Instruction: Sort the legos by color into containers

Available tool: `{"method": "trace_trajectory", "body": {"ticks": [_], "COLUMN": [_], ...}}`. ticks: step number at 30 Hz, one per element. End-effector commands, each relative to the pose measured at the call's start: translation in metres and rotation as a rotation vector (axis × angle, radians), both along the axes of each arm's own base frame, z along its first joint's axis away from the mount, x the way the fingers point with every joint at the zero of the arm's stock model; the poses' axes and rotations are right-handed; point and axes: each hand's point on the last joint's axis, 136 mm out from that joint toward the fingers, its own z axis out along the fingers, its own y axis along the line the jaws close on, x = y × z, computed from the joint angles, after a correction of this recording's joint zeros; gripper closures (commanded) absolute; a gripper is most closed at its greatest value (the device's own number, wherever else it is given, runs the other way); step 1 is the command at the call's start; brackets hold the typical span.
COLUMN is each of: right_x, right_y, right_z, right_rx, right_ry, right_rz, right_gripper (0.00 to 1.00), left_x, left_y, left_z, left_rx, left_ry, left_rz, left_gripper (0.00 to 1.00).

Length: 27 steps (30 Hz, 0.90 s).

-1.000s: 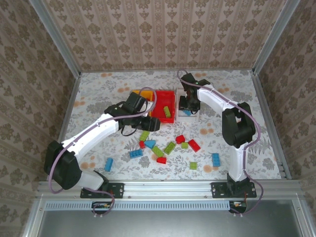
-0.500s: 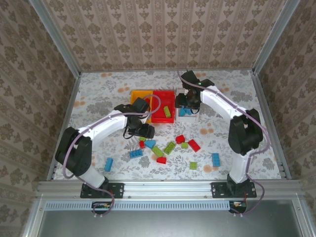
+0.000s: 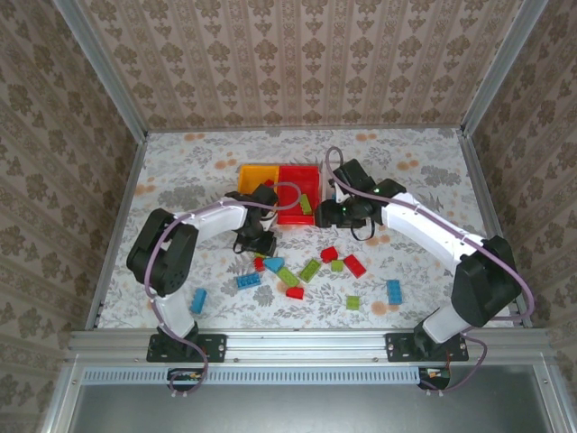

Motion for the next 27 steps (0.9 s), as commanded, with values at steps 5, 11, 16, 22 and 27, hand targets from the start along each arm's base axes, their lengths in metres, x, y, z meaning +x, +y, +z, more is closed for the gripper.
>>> {"method": "trace_trajectory", "body": {"ticks": [5, 11, 16, 22, 27], "right_x": [-0.002, 0.006, 0.018, 0.021, 0.016], "right_y": [0.001, -0.005, -0.003, -0.010, -0.019], "right_z": [0.026, 0.050, 0.065, 0.069, 0.066], "right_rx": [0.063, 0.128, 0.190, 0.195, 0.198], "right_ry": [-0.090, -0.221, -0.300, -0.304, -0.296], "right_rz": [-0.001, -0.045, -0.070, -0.090, -0.110], "right_gripper": [0.39, 0.39, 0.39, 0.39, 0.38], "left_x": [0.022, 0.026, 0.057, 0.101, 0.118], "left_y": [-0.009, -0.023, -0.055, -0.081, -0.087], "left_z": [0.051, 0.120, 0.141, 0.130, 0.100], "left_rx": [-0.027, -0.125, -0.197, -0.151, -0.099], "left_ry": [-0.158, -0.257, -0.283, -0.280, -0.228], "left_rz": [-0.017, 0.056, 0.080, 0.110, 0.153], "left_gripper": [0.76, 0.79, 0.78, 0.78, 0.74]}}
